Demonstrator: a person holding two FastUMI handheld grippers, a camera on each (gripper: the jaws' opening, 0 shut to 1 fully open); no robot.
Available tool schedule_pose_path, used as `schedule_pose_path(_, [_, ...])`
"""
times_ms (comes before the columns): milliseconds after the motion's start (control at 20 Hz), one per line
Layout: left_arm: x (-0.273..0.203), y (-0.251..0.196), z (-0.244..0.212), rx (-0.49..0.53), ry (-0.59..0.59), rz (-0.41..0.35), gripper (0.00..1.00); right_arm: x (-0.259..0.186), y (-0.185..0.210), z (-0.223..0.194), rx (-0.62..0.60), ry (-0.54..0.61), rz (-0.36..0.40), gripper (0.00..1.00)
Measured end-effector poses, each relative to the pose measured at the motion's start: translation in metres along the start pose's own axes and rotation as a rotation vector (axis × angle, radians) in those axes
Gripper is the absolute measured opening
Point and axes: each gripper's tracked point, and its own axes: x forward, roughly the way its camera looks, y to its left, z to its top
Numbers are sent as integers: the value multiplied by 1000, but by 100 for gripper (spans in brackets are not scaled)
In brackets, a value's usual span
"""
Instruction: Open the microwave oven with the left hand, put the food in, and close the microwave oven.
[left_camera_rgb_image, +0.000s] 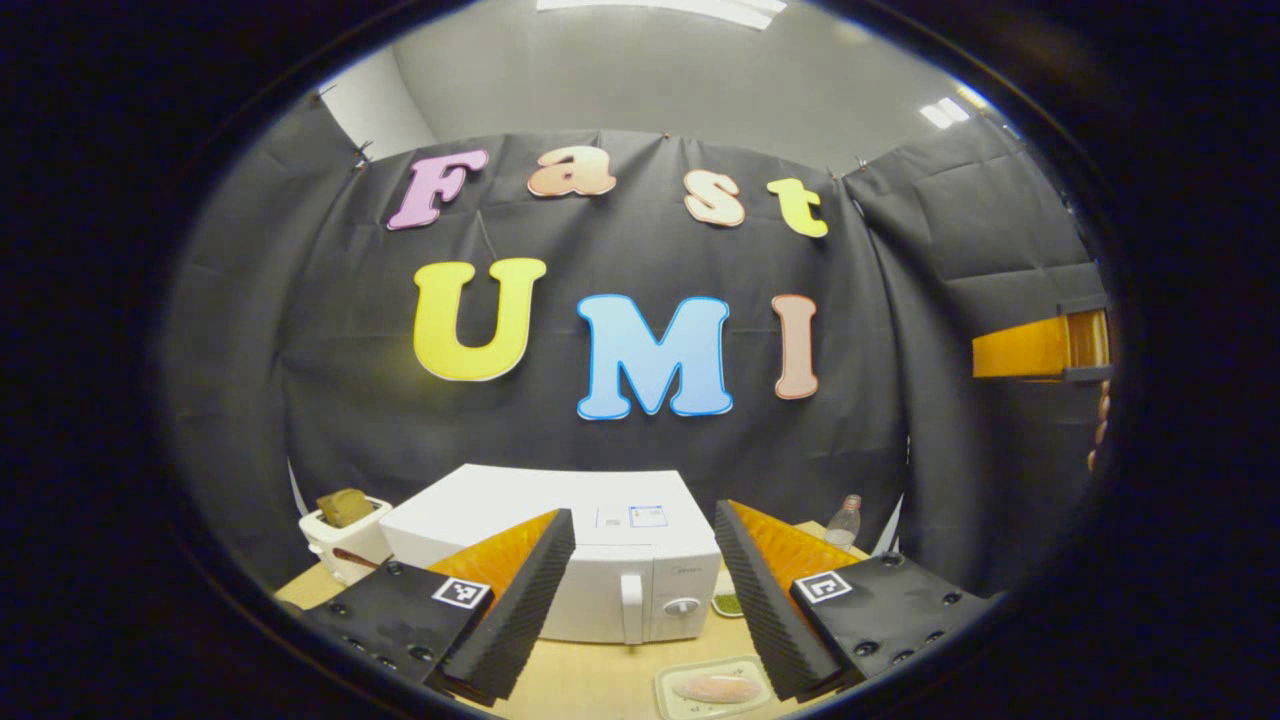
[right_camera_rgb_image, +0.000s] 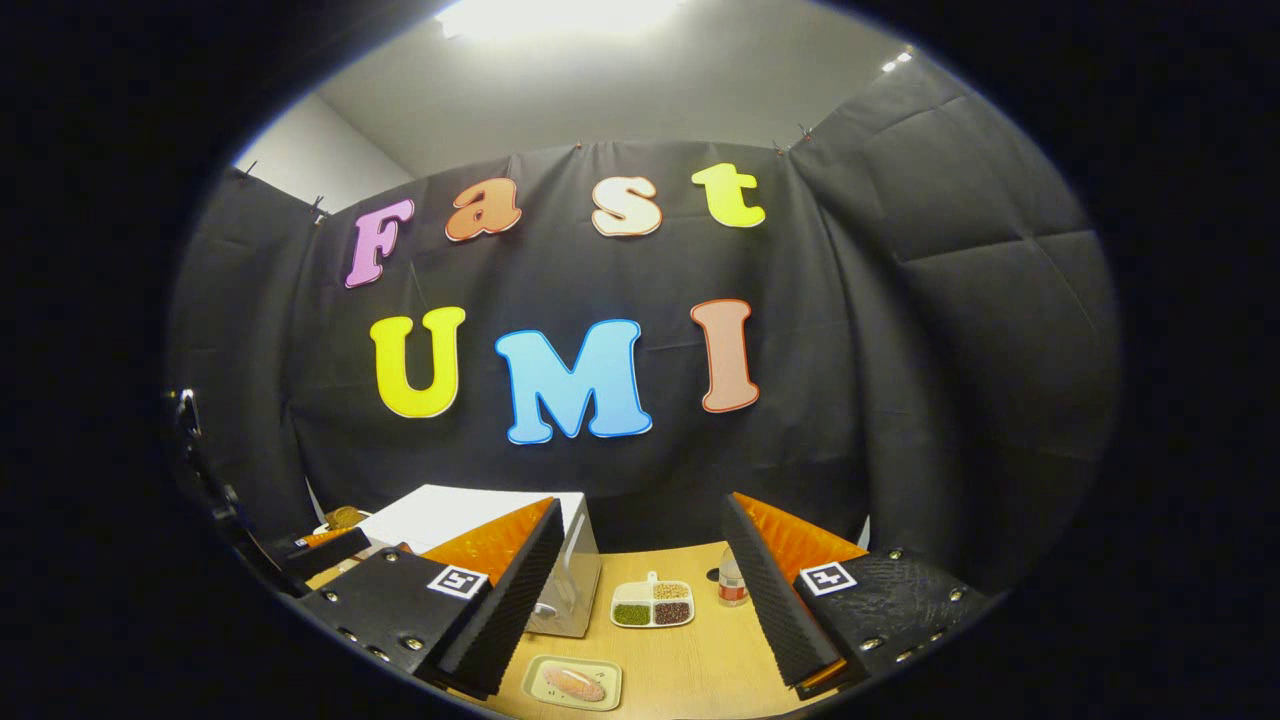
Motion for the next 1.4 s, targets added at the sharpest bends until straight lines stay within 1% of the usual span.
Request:
schedule_pose_path(50, [8, 2, -17, 6, 15, 0, 95, -1, -2, -1, -3, 2, -12, 98])
schedule_pose_path(100, [15, 5, -32, 16, 31, 3, 96, -2, -3, -2, -5, 6, -22, 98])
schedule_pose_path(200, [27, 3, -63, 28, 72, -9, 95, -5, -8, -3, -8, 8, -45, 98])
schedule_pose_path(400, [59, 3, -121, 5, 169, -32, 96, -7, -19, -6, -9, 21, -93, 98])
schedule_pose_path(550, [84, 11, -155, -10, 229, -21, 96, -8, -29, -10, -16, 39, -124, 98])
schedule_pose_path(700, [103, 19, -176, -23, 268, -2, 96, -9, -39, -14, -18, 51, -161, 98])
schedule_pose_path(850, [120, 26, -198, -16, 301, 12, 96, -7, -44, -21, -24, 69, -181, 98])
schedule_pose_path(1100, [132, 25, -218, -3, 341, 12, 96, -5, -45, -23, -31, 81, -184, 98])
schedule_pose_path(1150, [133, 24, -221, -2, 350, 7, 86, -6, -45, -23, -33, 81, -184, 97])
schedule_pose_path(1250, [134, 10, -223, -35, 365, -48, 67, -5, -45, -24, -33, 82, -181, 98])
schedule_pose_path(1300, [131, 7, -220, -32, 368, -57, 55, -5, -45, -23, -32, 82, -180, 98])
schedule_pose_path(1400, [133, 7, -222, -24, 382, -69, 39, -5, -45, -24, -28, 83, -177, 98])
